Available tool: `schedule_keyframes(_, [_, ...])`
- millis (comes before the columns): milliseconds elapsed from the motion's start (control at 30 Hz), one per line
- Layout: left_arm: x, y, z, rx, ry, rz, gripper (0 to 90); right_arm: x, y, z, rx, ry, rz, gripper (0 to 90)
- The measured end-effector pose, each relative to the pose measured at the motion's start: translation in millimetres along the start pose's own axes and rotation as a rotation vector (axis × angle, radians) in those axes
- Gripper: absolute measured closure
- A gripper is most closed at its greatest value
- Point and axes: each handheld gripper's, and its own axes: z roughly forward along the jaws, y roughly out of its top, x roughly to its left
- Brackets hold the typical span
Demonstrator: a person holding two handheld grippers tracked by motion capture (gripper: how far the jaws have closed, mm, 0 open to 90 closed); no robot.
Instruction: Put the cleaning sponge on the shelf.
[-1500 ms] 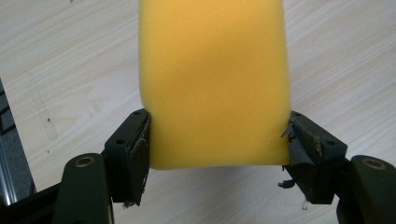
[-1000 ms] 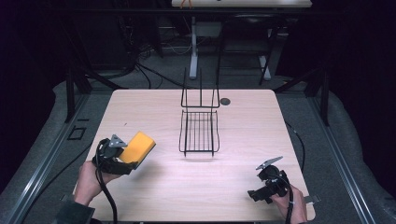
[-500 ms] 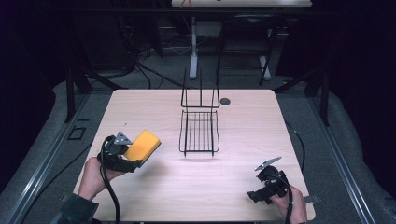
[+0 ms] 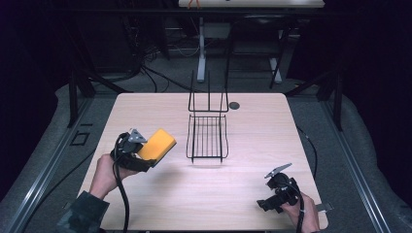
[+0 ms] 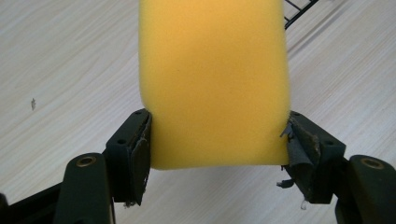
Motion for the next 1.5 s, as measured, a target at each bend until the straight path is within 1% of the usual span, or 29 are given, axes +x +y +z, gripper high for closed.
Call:
schedule_keyframes(100, [-1.4,8.0,1.9,-0.001,-0.006,0.017,31.9,0.0,0.0,0.0,0.008,0.004,0.001,2.1])
schedule_keyframes(267, [-2.3,17.5,7.4,-0.007,-0.03,0.028,32.0,-0.6,-0.3,0.6,0.012,0.003,0.001,2.1])
schedule_keyframes(333, [-1.7,21.8,11.2,-0.009,-0.055,0.04,32.0,-0.4,-0.2,1.2,0.01,0.005,0.003,2.1])
schedule_keyframes(433, [-1.8,27.3,14.8,-0.008,-0.053,0.051,32.0,-0.3,0.1,1.5,0.01,0.005,0.0,2.1])
schedule_keyframes(567, [-1.8,34.4,17.7,-0.014,-0.064,0.057,32.1,-1.3,-0.4,1.1,0.014,0.0,-0.003,2.1])
schedule_keyframes(667, [-2.0,40.3,18.7,-0.025,-0.073,0.06,32.1,-0.3,-0.1,1.3,0.013,0.004,0.002,2.1])
schedule_keyframes(700, [-2.4,43.3,19.1,-0.032,-0.075,0.064,32.2,0.1,0.0,1.8,0.009,0.005,0.0,2.1])
schedule_keyframes(733, [-2.8,45.1,19.0,-0.04,-0.075,0.071,32.1,0.2,0.3,1.5,0.018,0.003,-0.006,2.1])
schedule_keyframes(767, [-4.0,49.3,19.3,-0.047,-0.085,0.078,32.1,0.6,0.2,1.7,0.02,0.005,-0.008,2.0])
schedule_keyframes(800, [-4.0,49.3,19.3,-0.047,-0.085,0.078,32.0,0.6,0.2,1.7,0.02,0.005,-0.008,2.0])
schedule_keyframes(833, [-4.8,52.0,20.3,-0.05,-0.08,0.088,32.0,0.3,0.1,1.8,0.02,0.002,-0.01,2.1])
schedule_keyframes(967, [-6.6,58.8,26.1,-0.044,-0.088,0.105,32.0,-0.2,-0.2,2.1,0.011,0.004,0.003,2.1])
schedule_keyframes(1067, [-7.8,62.7,31.0,-0.04,-0.091,0.113,32.0,-0.4,-0.2,2.3,0.017,0.003,-0.005,2.0])
schedule_keyframes(1133, [-8.4,64.9,33.6,-0.045,-0.101,0.115,31.9,-0.5,-0.2,2.3,0.02,0.003,-0.006,2.0])
schedule_keyframes(1233, [-10.8,68.2,37.7,-0.046,-0.11,0.144,31.9,-0.4,-0.4,2.3,0.02,0.003,-0.005,2.0])
schedule_keyframes(1333, [-12.6,71.2,43.0,-0.037,-0.122,0.174,31.9,-0.2,-0.2,1.9,0.02,0.004,-0.007,2.0])
schedule_keyframes(1367, [-12.8,71.8,44.3,-0.033,-0.125,0.177,31.9,0.0,-0.2,1.9,0.008,0.001,-0.005,2.0])
schedule_keyframes(1400, [-12.8,72.5,45.9,-0.032,-0.125,0.186,32.0,-0.1,0.1,1.1,0.015,0.002,-0.007,2.1])
schedule_keyframes(1467, [-12.7,73.9,49.1,-0.029,-0.137,0.189,32.0,0.1,0.0,1.5,0.015,0.003,-0.004,2.0])
schedule_keyframes(1500, [-12.6,74.7,50.4,-0.028,-0.145,0.197,32.0,-0.3,0.0,1.8,0.02,-0.001,-0.009,2.0])
